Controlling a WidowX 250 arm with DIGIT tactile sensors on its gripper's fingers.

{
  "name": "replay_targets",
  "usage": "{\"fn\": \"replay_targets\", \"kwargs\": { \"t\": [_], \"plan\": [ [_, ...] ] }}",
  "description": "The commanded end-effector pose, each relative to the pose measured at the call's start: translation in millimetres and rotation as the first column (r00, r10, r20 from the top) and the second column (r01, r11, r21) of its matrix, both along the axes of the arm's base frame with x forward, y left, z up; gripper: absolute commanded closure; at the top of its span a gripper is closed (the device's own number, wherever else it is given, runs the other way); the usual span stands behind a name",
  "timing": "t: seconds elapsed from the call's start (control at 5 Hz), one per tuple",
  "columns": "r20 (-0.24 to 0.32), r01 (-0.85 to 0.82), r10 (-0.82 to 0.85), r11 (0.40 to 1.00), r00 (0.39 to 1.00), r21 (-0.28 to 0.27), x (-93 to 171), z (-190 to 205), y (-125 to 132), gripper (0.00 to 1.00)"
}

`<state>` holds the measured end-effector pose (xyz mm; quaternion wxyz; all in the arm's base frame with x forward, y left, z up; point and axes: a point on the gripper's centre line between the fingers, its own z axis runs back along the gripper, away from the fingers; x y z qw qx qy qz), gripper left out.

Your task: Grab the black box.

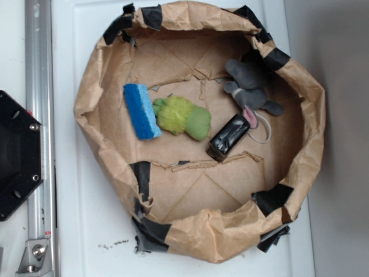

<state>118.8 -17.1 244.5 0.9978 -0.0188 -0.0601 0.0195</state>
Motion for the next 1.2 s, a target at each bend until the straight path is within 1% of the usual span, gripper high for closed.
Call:
{"fn": "replay_targets", "kwargs": {
  "t": [0.0, 0.2, 0.4, 0.6, 0.8, 1.0],
  "plan": [
    [0.000, 0.000, 0.000, 1.000, 1.000, 0.000, 0, 0, 0, 0.00],
    [0.001, -0.152, 0.152, 0.988, 0.988, -0.029, 50, -1, 8, 0.00],
    [-0.013, -0.294, 0.294, 0.955, 0.956, -0.029, 81, -2, 7, 0.00],
    [-0.002, -0.520, 0.521, 0.853, 0.854, -0.045, 109, -18, 17, 0.00],
    [0.037, -0.565, 0.567, 0.824, 0.823, -0.051, 124, -35, 25, 0.00],
    [0.076, -0.651, 0.659, 0.752, 0.748, -0.103, 125, -51, 42, 0.00]
  ]
}}
